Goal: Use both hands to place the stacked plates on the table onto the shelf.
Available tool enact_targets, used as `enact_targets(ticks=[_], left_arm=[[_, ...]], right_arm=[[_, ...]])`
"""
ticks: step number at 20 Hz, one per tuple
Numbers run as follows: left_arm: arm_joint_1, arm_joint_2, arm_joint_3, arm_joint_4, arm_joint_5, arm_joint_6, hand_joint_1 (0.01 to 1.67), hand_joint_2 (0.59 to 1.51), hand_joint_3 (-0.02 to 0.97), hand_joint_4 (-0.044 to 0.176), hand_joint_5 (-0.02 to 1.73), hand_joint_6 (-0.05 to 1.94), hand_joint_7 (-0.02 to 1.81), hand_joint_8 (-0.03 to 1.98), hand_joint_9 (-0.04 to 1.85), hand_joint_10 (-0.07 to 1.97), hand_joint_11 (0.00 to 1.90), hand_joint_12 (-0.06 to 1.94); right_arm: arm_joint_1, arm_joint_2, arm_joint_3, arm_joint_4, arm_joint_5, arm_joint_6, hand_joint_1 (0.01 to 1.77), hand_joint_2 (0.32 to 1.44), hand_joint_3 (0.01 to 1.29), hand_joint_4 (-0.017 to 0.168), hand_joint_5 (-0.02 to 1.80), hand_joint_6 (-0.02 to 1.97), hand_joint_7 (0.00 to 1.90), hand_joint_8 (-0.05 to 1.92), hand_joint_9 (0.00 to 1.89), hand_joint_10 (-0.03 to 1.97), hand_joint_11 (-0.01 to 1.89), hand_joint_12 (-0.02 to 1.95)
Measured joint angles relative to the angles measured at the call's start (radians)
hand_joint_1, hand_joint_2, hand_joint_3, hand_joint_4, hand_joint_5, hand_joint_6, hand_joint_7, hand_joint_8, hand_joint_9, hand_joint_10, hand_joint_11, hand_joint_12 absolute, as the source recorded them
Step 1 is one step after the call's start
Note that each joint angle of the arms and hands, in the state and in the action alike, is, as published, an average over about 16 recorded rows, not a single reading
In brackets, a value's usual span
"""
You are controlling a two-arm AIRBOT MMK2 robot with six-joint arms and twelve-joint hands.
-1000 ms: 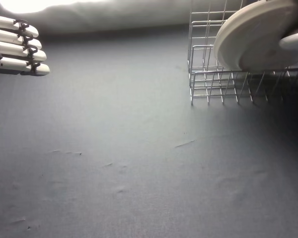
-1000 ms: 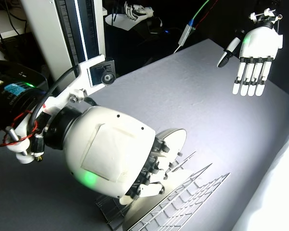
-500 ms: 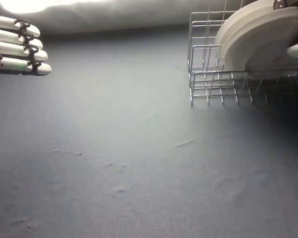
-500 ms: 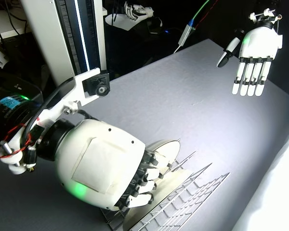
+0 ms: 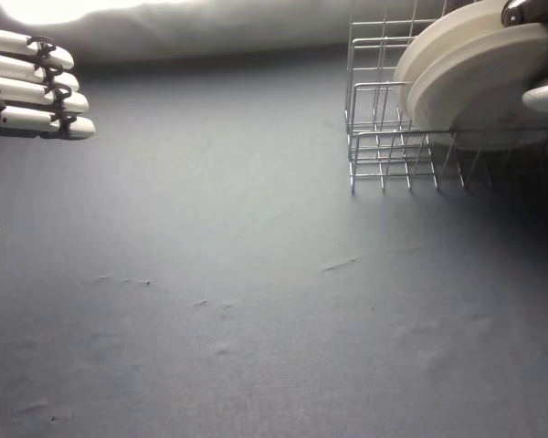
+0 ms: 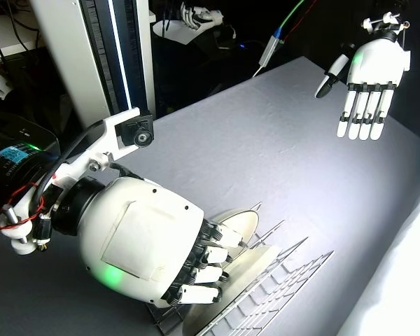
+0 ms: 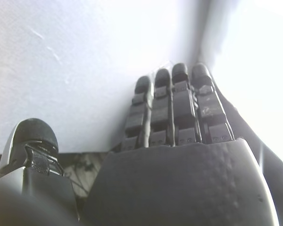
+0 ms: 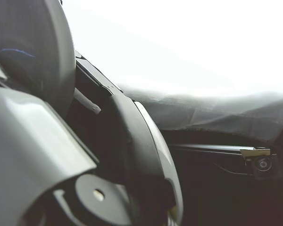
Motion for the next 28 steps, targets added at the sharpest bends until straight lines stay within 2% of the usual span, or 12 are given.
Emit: enact_targets(ticks=[10, 13, 16, 21, 28], left_arm=[[0.0, 0.0, -0.001, 0.0, -0.001, -0.003, 0.02, 1.096, -0.003, 0.002, 0.14, 0.0, 0.15, 0.01, 0.16, 0.01, 0.03, 0.24], [0.002, 0.0, -0.001, 0.0, -0.001, -0.005, 0.02, 1.096, -0.003, 0.002, 0.14, 0.0, 0.15, 0.01, 0.16, 0.01, 0.03, 0.24], [0.007, 0.0, -0.002, 0.0, 0.0, -0.008, 0.02, 1.096, -0.003, 0.002, 0.14, 0.0, 0.15, 0.01, 0.16, 0.01, 0.03, 0.24], [0.023, 0.0, -0.011, 0.0, 0.001, -0.013, 0.02, 1.099, -0.003, 0.003, 0.14, 0.0, 0.15, 0.01, 0.15, 0.01, 0.03, 0.24], [0.048, -0.002, -0.017, -0.005, 0.001, -0.026, 0.02, 1.102, -0.004, 0.002, 0.14, 0.0, 0.15, 0.01, 0.14, 0.01, 0.02, 0.24]], right_arm=[[0.002, -0.004, 0.0, -0.026, 0.037, -0.015, 1.15, 1.11, 0.01, -0.004, 0.63, 0.59, 0.79, 0.23, 0.58, 0.6, 0.25, 1.44], [0.014, -0.006, -0.005, -0.05, 0.052, -0.018, 1.12, 1.12, 0.01, -0.004, 0.59, 0.37, 0.74, 0.07, 0.51, 0.59, 0.16, 1.45], [0.027, -0.008, -0.014, -0.092, 0.07, -0.022, 1.1, 1.12, 0.01, -0.004, 0.55, 0.16, 0.69, 0.05, 0.45, 0.59, 0.09, 1.46], [0.053, -0.011, -0.04, -0.226, 0.1, -0.031, 1.08, 1.11, 0.01, -0.004, 0.51, 0.1, 0.63, 0.03, 0.38, 0.61, 0.02, 1.48], [0.081, -0.011, -0.087, -0.521, 0.158, -0.047, 1.06, 1.1, 0.01, -0.001, 0.5, 0.08, 0.61, 0.03, 0.36, 0.61, 0.02, 1.47]])
